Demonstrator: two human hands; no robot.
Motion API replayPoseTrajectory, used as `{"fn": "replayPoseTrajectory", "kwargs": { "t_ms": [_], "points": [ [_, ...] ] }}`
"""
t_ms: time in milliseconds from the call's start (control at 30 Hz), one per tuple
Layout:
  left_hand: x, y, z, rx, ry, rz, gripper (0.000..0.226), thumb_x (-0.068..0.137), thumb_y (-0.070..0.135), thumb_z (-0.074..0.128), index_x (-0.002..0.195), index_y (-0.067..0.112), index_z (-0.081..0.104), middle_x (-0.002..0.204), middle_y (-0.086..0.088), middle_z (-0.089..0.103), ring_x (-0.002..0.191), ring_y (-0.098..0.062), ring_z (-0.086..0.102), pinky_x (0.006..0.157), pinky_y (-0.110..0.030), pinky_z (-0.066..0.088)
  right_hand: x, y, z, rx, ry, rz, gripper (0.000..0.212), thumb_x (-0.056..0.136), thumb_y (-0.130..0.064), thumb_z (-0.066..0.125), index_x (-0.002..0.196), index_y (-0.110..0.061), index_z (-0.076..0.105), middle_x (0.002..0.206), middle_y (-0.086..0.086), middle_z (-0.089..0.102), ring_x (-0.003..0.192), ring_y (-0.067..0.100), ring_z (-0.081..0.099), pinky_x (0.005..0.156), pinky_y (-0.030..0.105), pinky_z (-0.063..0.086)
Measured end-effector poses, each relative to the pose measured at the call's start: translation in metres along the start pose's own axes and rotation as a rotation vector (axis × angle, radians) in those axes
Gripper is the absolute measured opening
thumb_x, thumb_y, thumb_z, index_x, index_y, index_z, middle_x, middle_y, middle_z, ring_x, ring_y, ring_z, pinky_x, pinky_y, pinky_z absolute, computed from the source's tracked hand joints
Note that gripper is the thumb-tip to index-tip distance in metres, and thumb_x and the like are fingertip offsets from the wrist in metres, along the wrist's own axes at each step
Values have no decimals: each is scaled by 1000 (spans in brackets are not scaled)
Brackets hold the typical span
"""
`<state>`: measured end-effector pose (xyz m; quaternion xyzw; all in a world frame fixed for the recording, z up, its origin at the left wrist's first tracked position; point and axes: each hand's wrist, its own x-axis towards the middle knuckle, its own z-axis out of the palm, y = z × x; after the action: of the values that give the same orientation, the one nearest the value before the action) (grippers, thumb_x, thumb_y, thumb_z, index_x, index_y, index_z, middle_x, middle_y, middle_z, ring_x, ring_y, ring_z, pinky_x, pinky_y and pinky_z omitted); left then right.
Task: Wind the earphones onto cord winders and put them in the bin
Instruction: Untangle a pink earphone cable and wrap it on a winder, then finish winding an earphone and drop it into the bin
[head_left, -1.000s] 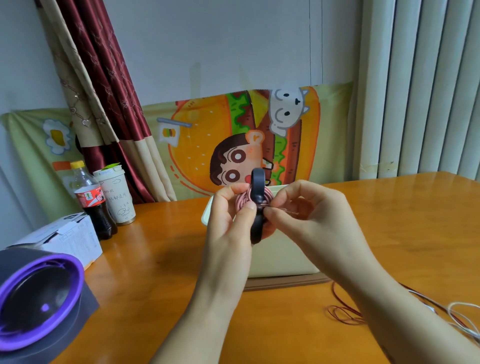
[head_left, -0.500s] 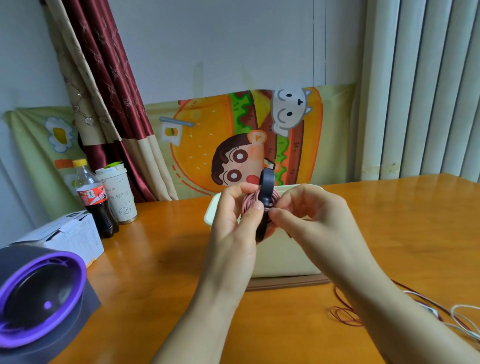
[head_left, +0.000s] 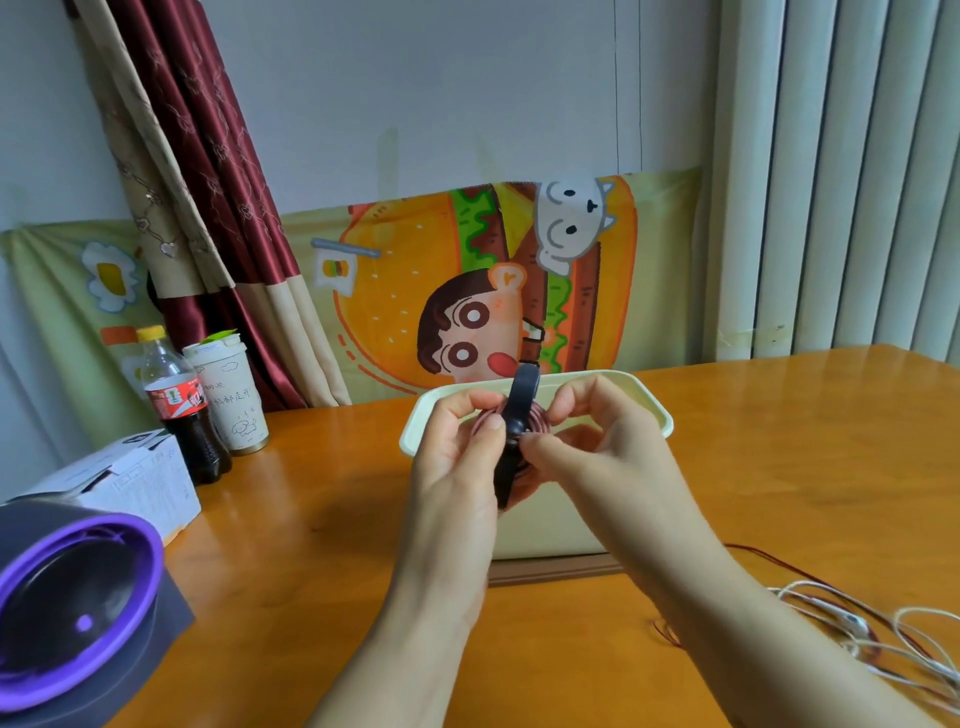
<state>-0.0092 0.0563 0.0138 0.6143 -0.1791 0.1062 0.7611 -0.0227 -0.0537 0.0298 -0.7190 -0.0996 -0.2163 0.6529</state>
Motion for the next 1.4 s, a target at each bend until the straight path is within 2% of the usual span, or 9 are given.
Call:
{"fn": "replayPoseTrajectory", "kwargs": {
  "t_ms": [200,367,533,700,833,967,1100,1300,1400],
  "points": [
    [2,1,-2,15,-102,-154,25,103,28,37,109,32,61,94,3,73,76,-9,68,69,-28,51,14,6,-14,187,-131,235,22,80,5,65,81,-11,50,83,13,60,74,25,59,72,37,45],
    [3,0,-6,86,-100,-170,24,99,24,49,117,36,58,98,5,74,85,-8,68,72,-28,49,16,7,-18,245,-170,290,17,82,-14,69,87,-12,54,78,6,59,69,16,54,70,30,45],
    [5,3,-15,160,-146,-200,17,100,22,48,113,24,58,89,3,73,76,-7,66,68,-25,50,23,11,-31,151,-216,227,24,88,-20,63,111,-25,64,98,3,69,79,16,61,73,29,52],
    [9,7,-23,213,-171,-227,23,103,25,38,105,24,61,90,1,73,81,-15,64,69,-30,47,25,10,-39,165,-389,115,24,74,-20,65,95,-8,65,79,10,68,73,17,62,69,24,55],
    [15,9,-32,384,-78,-156,29,105,35,30,111,31,58,111,10,64,68,-9,65,70,-27,43,38,12,-41,201,-256,57,19,73,-20,67,87,-8,65,75,9,68,66,14,63,69,22,55],
    [18,0,-43,715,-27,-100,32,104,36,35,132,34,50,127,15,54,86,-3,64,74,-21,45,65,22,-43,-103,31,5,8,83,-14,71,83,-10,65,80,9,72,74,21,70,74,32,58],
    [16,-8,-45,930,-87,-113,32,100,31,46,132,33,50,133,12,52,114,-11,57,95,-28,46,78,42,-36,-656,120,-86,11,83,-22,70,86,-14,64,89,-2,68,75,10,60,55,12,41],
    [16,-11,-48,969,-116,-86,35,100,30,49,134,31,49,138,14,47,117,-12,55,98,-29,44,75,43,-36,-745,93,-105,22,86,-30,68,102,-15,64,93,-8,60,85,11,60,68,20,44],
    [15,-14,-47,981,-114,-59,36,100,31,49,135,31,48,142,16,42,107,-6,56,89,-23,44,63,37,-42,-750,74,-159,16,87,-29,66,99,-19,66,93,-9,64,86,10,63,73,26,52]
  ]
}}
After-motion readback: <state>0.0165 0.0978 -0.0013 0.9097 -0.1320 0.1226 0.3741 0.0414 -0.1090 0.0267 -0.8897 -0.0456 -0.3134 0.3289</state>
